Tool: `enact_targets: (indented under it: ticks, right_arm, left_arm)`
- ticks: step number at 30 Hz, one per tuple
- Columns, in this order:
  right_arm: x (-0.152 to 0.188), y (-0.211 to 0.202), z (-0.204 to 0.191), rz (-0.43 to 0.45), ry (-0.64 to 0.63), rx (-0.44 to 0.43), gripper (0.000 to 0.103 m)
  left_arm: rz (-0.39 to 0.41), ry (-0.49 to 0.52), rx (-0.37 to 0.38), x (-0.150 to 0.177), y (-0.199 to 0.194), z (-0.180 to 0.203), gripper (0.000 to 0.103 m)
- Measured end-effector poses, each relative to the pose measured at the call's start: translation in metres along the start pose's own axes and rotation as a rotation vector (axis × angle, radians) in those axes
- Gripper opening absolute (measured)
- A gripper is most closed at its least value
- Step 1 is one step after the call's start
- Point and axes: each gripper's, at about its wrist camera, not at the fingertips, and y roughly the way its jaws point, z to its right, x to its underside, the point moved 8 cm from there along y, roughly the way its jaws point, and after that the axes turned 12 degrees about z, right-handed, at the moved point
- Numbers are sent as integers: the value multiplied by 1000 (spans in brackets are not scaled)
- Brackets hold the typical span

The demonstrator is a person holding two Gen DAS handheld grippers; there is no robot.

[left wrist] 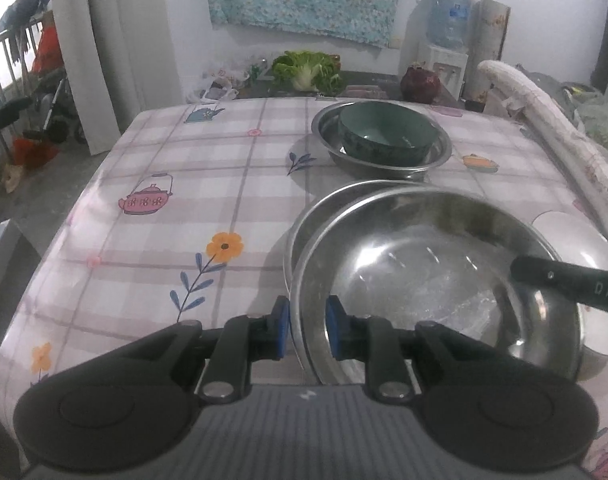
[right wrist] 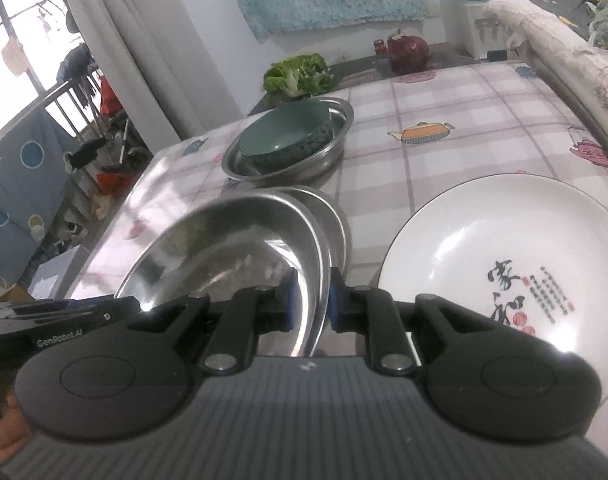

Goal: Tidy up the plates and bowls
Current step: 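Set the two steel plates together in a stack and open both grippers, then move both grippers to the white printed plate and close them on its rim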

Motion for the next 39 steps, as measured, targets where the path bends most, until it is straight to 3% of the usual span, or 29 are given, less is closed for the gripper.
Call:
enact_targets:
  ticks: [6, 9, 14, 18, 28, 39]
  right_arm:
    - [0, 11, -4, -14, -26, 18, 19]
    - [-2, 15, -5, -11, -32, 30, 34]
    - [-5, 15, -8, 1, -49, 38, 49]
    - [-7, 14, -9, 11, -53, 39, 54]
    - [-10, -12, 0, 50, -12, 48, 69]
    - [-1, -63, 39, 94, 86, 95, 74]
  left_arm:
    - [14, 24, -8, -2, 5, -1, 21]
    - [23, 35, -8, -3, 4, -3, 21]
    - [23, 26, -1, -3, 2, -5, 24]
    - [31, 17, 7, -4, -3, -7, 25]
    - [46, 3, 59, -3, -22, 0, 48]
    - [41, 33, 141, 5, -41, 34, 57]
